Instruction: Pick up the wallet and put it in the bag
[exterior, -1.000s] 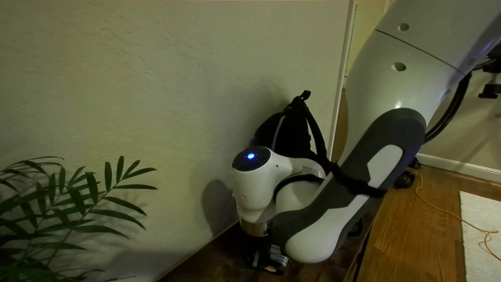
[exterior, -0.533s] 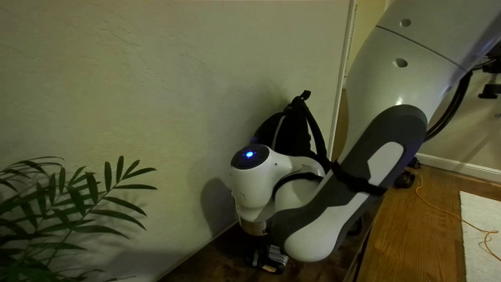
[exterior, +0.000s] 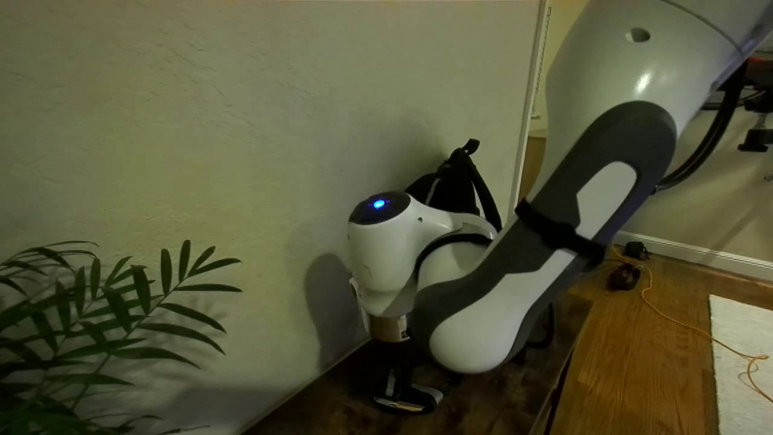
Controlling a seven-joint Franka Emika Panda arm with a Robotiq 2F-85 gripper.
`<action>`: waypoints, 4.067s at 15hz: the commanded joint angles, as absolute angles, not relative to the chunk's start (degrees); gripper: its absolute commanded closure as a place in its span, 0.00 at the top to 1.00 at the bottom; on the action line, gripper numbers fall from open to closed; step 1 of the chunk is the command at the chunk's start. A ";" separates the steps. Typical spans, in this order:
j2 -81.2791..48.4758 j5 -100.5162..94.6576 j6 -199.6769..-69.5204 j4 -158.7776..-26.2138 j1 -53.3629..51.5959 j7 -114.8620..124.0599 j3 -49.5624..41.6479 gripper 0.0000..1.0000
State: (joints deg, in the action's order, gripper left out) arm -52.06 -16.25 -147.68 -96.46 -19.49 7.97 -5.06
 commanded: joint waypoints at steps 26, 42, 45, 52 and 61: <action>-46.91 4.77 -141.02 -104.49 3.61 -16.24 9.40 0.04; -46.96 6.26 -138.91 -104.19 6.63 -18.02 10.74 0.68; -46.51 5.98 -139.36 -104.47 6.38 -18.25 10.87 0.87; -46.08 5.25 -139.86 -104.68 5.80 -17.76 10.18 1.00; -44.11 2.21 -141.37 -106.29 2.29 -16.30 8.83 1.00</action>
State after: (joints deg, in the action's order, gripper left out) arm -47.83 3.98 -140.27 -102.42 4.07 -17.15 10.32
